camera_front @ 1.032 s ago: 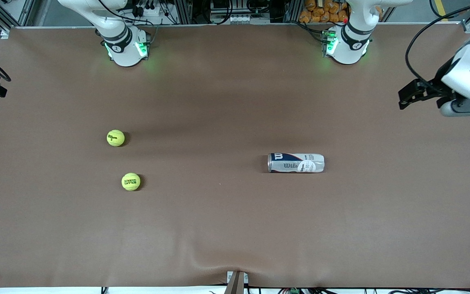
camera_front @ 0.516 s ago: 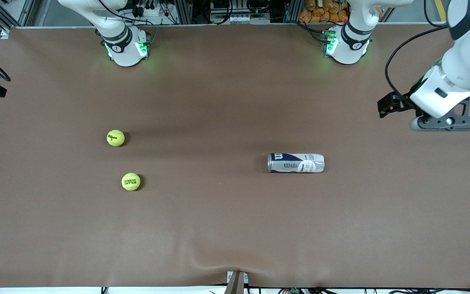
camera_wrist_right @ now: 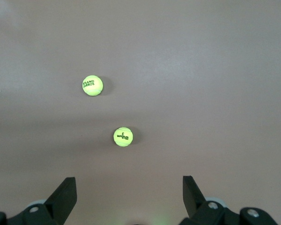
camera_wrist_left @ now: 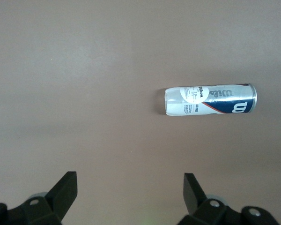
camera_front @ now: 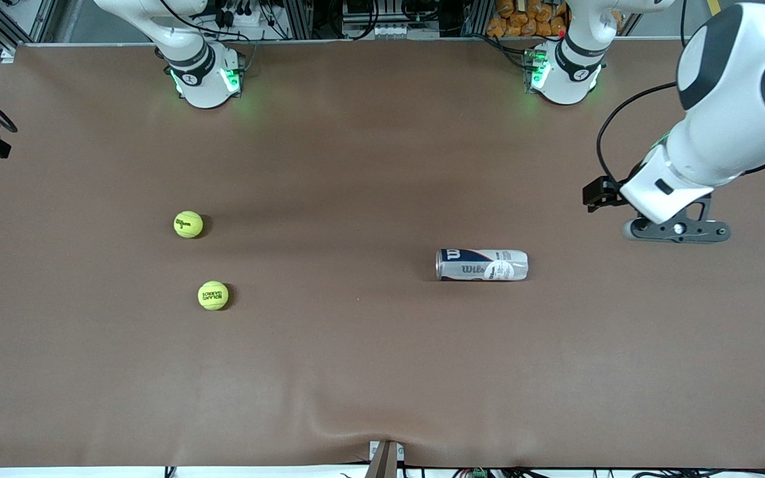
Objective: Insert tennis ball vertically with right arm
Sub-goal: 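Move the left gripper over the lying Wilson can, then grasp the Wilson can with the left gripper and stand it upright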
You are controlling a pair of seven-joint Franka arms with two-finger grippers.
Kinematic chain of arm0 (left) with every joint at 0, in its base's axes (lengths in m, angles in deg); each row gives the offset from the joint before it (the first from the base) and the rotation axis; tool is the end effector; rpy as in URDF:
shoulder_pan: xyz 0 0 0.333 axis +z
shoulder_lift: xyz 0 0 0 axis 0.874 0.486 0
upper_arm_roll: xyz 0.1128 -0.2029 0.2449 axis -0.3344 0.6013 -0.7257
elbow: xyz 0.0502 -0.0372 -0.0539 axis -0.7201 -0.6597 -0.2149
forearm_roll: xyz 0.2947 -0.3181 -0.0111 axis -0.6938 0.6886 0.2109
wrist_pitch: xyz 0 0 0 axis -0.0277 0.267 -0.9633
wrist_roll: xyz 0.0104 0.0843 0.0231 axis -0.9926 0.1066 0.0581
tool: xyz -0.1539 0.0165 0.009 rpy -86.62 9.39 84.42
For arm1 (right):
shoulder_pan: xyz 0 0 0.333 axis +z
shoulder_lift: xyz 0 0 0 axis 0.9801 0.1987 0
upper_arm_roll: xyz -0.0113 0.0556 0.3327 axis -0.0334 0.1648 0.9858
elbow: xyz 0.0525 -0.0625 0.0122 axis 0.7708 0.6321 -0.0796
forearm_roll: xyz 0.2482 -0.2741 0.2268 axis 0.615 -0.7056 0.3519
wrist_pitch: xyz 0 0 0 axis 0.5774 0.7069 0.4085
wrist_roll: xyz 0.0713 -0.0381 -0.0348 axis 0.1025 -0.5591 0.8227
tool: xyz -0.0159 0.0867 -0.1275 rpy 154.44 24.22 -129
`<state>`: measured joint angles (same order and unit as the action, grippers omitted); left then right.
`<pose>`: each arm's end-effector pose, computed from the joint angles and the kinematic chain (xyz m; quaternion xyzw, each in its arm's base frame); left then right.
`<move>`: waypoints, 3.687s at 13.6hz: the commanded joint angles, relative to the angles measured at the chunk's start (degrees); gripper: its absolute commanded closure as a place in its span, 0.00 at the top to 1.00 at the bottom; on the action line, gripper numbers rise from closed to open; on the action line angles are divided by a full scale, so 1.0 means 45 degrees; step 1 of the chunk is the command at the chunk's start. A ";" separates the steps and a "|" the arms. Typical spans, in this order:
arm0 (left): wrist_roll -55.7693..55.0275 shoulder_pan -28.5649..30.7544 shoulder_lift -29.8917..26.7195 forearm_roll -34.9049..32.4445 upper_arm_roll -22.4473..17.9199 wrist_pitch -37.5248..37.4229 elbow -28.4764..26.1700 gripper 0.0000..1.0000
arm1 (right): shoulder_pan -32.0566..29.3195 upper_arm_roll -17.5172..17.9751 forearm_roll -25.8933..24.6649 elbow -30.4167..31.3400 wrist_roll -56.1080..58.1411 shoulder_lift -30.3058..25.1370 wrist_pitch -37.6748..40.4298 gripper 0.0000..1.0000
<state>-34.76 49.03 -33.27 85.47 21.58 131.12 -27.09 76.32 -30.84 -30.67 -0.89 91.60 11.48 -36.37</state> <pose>0.6246 -0.1636 0.5118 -0.9976 0.0457 0.0480 0.0199 0.5787 -0.0482 0.6753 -0.9996 0.0259 0.0066 0.0004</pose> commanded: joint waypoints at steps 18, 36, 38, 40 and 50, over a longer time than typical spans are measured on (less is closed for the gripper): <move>0.3184 -0.1967 0.3904 -0.2277 0.0284 0.2828 -0.0194 1.00 | -0.0346 0.0149 0.0217 0.0022 -0.0078 -0.0105 0.0113 1.00; 0.8013 -0.5620 0.6657 -0.7411 0.0206 0.3004 -0.0096 1.00 | -0.0385 0.0168 0.0255 0.0003 -0.0098 -0.0086 0.0094 1.00; 0.8091 -0.5620 0.6911 -0.7531 0.0206 0.3023 -0.0096 1.00 | -0.0404 0.0149 0.0255 0.0022 -0.0098 -0.0086 0.0094 1.00; 0.8072 -0.5523 0.7185 -0.7298 0.0206 0.3062 -0.0077 1.00 | -0.0385 0.0149 0.0236 0.0022 -0.0098 -0.0086 0.0113 1.00; 0.8111 -0.5405 0.7966 -0.7785 0.0206 0.3959 -0.0077 1.00 | -0.0404 0.0149 0.0256 0.0022 -0.0098 -0.0086 0.0113 1.00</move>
<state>0.79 24.40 1.41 51.89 22.52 147.43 -28.12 76.01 -31.07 -30.48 -0.83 91.60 11.48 -36.25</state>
